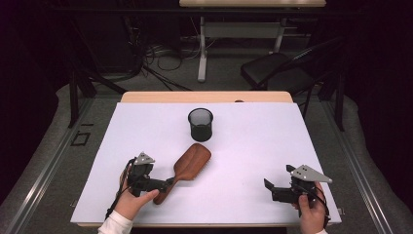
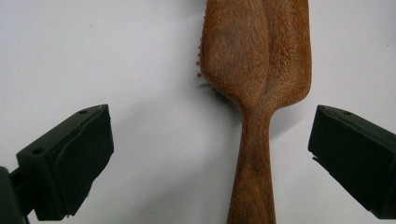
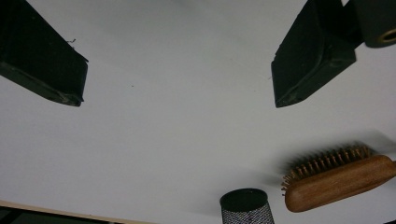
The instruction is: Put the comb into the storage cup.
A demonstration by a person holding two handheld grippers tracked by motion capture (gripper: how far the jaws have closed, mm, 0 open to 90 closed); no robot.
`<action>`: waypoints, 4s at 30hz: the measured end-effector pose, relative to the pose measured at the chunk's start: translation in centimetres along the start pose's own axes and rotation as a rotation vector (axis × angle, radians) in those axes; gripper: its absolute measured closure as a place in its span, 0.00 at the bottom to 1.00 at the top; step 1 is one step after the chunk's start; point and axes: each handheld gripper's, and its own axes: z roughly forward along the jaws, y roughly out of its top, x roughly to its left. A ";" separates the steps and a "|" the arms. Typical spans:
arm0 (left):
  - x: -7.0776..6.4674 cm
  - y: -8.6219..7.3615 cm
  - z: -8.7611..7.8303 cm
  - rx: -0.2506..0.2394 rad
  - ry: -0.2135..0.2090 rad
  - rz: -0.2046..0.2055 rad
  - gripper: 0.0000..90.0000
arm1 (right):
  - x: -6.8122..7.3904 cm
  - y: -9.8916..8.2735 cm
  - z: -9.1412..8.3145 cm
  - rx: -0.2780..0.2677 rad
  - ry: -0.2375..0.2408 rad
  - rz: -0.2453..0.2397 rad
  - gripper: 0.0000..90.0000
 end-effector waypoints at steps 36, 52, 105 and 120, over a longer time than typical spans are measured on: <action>-2.7 2.4 0.7 0.072 -0.048 0.137 0.00 | 0.2 -0.1 0.3 0.018 -0.004 -0.002 0.04; -2.6 3.4 1.2 0.173 -0.046 0.175 0.00 | 0.2 -0.1 0.2 0.020 -0.004 -0.003 0.04; -2.1 4.3 3.5 0.391 -0.036 0.089 0.17 | 0.2 -0.1 0.3 0.025 -0.006 -0.008 0.05; -2.3 4.4 3.7 0.424 -0.058 0.076 0.39 | 0.3 -0.1 0.3 0.027 -0.003 -0.010 0.05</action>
